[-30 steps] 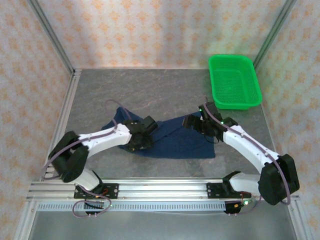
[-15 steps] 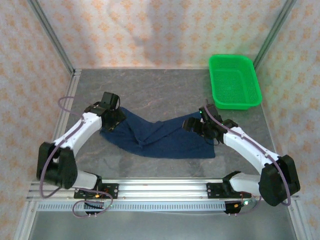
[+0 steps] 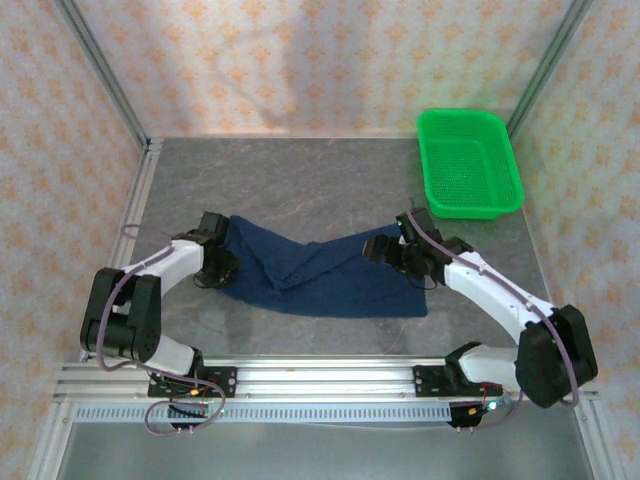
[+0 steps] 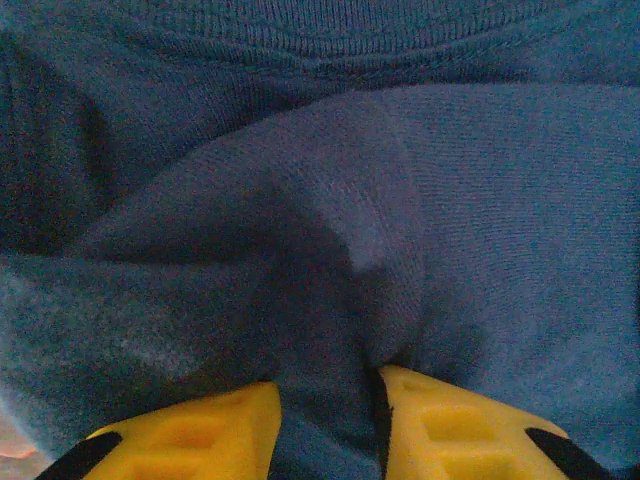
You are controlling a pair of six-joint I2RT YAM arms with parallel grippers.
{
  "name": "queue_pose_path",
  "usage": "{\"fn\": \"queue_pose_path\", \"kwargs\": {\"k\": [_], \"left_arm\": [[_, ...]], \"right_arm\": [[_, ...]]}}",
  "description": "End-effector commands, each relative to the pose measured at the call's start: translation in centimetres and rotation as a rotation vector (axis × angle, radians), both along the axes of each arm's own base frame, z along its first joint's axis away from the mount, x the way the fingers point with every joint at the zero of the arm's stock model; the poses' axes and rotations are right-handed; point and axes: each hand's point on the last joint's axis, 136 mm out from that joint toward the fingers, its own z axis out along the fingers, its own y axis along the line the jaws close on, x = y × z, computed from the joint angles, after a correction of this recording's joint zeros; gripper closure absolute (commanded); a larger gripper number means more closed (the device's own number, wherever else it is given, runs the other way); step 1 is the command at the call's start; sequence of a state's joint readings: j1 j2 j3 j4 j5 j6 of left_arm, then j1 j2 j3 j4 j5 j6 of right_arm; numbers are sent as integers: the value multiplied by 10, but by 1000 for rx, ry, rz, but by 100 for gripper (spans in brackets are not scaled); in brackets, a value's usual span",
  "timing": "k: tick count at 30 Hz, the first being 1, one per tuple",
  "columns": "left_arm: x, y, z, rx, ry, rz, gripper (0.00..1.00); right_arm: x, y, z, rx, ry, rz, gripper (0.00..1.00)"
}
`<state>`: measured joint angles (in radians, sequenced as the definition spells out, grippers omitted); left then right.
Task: Fold and stack the t-shirts
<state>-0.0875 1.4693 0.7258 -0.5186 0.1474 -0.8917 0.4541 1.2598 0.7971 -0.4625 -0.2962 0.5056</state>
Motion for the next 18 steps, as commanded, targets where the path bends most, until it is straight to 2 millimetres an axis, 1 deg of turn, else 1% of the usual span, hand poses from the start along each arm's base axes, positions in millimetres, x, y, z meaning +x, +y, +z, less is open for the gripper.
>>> {"fn": "queue_pose_path", "kwargs": {"k": [1,2,4,7,11,12,14,16,18], "left_arm": [[-64,31,-18,111,201,89,69],[-73,33,-19,110,213,114,71],[-88,32,-21,89,213,169,72],[-102,28,-21,48,192,264,68],[-116,31,-10,49,161,338,61],[-118,32,-7,49,152,348,61],[-123,34,-2,58,147,367,59],[-129,38,0,72,151,378,58],[-137,40,0,76,173,390,58]], "right_arm": [[7,-14,-15,-81,52,-77,6],[8,-16,-18,-98,68,-91,6],[9,-18,-31,-124,113,-122,6],[11,-13,-51,-112,177,-157,7],[14,-12,-82,-121,251,-217,10],[13,-14,-90,-142,274,-239,12],[11,-24,-99,-220,328,-278,20],[8,-37,-104,-307,369,-303,26],[4,-47,-104,-361,374,-326,27]]}}
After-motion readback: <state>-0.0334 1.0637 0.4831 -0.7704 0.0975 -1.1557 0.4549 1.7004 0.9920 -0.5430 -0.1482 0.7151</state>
